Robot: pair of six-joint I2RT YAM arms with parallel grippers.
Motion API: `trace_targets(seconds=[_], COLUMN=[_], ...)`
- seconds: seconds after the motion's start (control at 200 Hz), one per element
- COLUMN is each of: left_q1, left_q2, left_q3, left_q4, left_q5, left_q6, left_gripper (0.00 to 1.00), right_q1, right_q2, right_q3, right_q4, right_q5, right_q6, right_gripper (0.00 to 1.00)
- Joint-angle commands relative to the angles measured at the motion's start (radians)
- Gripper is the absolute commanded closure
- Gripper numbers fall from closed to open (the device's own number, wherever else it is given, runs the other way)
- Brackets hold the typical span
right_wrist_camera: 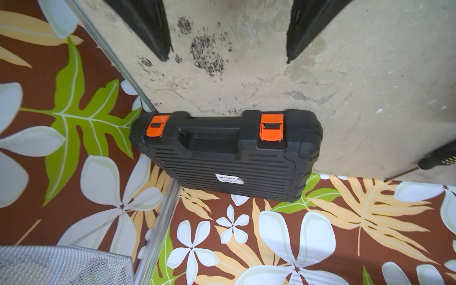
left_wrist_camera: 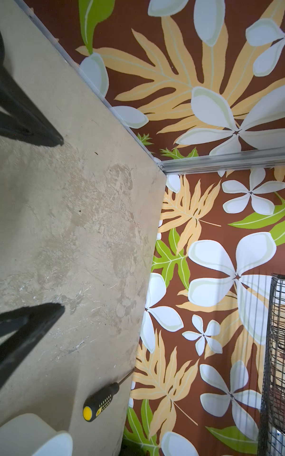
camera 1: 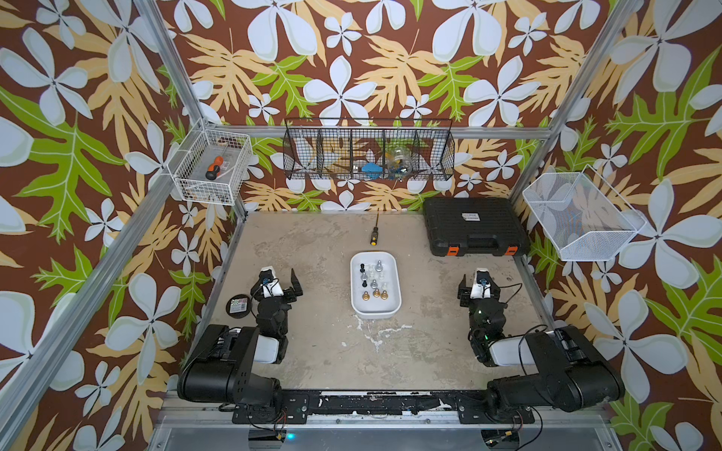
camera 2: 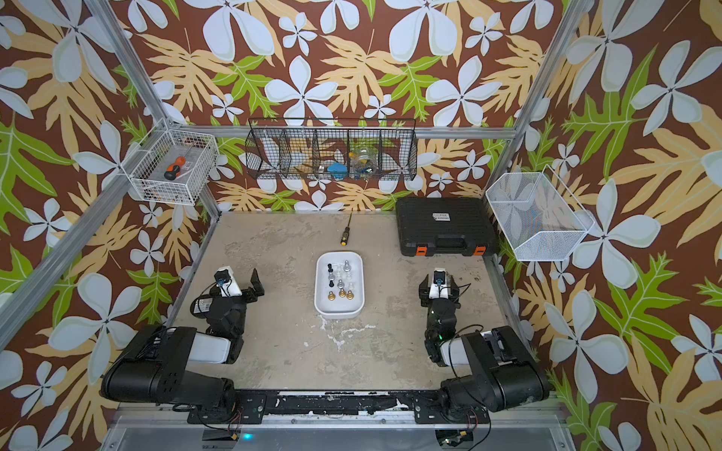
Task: Put the chess pieces into the storage box
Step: Reset both arms
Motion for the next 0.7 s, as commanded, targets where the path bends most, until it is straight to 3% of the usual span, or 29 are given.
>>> trace_targets(seconds=[0.0, 0.03, 0.09, 0.165, 0.235, 0.255, 0.275, 0.696], left_q1=[0.004, 0.004, 0.003, 0.003, 0.003, 0.003, 0.003, 0.003], left_q2=[0.003, 0.001, 0.000, 0.002, 0.006, 0.005, 0.006, 0.009], left_q3=[0.006, 0.005, 0.006, 0.013, 0.017, 0.018, 0.017, 0.028], left_q4=[-0.028, -0.030, -0.034, -0.041, -0.048, -0.049, -0.049, -0.065], left_q5=[0.055, 0.054, 0.059, 0.068, 0.084, 0.088, 0.088, 0.111], left_q6=[-0.016, -0.017, -0.017, -0.011, -0.004, -0.001, -0.001, 0.006], left_gripper=[0.00, 0.00, 0.00, 0.00, 0.00, 0.00, 0.00, 0.00], right_q1=[-0.072, -0.076, -0.078, -0.082, -0.083, -0.083, -0.082, -0.079], right_q2=[0.088, 0.093, 0.043, 0.069, 0.053, 0.047, 0.046, 0.048], right_q3=[0.023, 0.011, 0.048, 0.031, 0.041, 0.043, 0.041, 0.035], right_q4=[0.065, 0.086, -0.080, 0.002, -0.045, -0.059, -0.053, -0.037], right_q5=[-0.159, -0.161, -0.171, -0.174, -0.175, -0.176, -0.176, -0.171], right_q6=[0.082, 0.086, 0.096, 0.090, 0.092, 0.094, 0.094, 0.089], right_gripper=[0.27, 0.26, 0.25, 0.22, 0.20, 0.03, 0.00, 0.00])
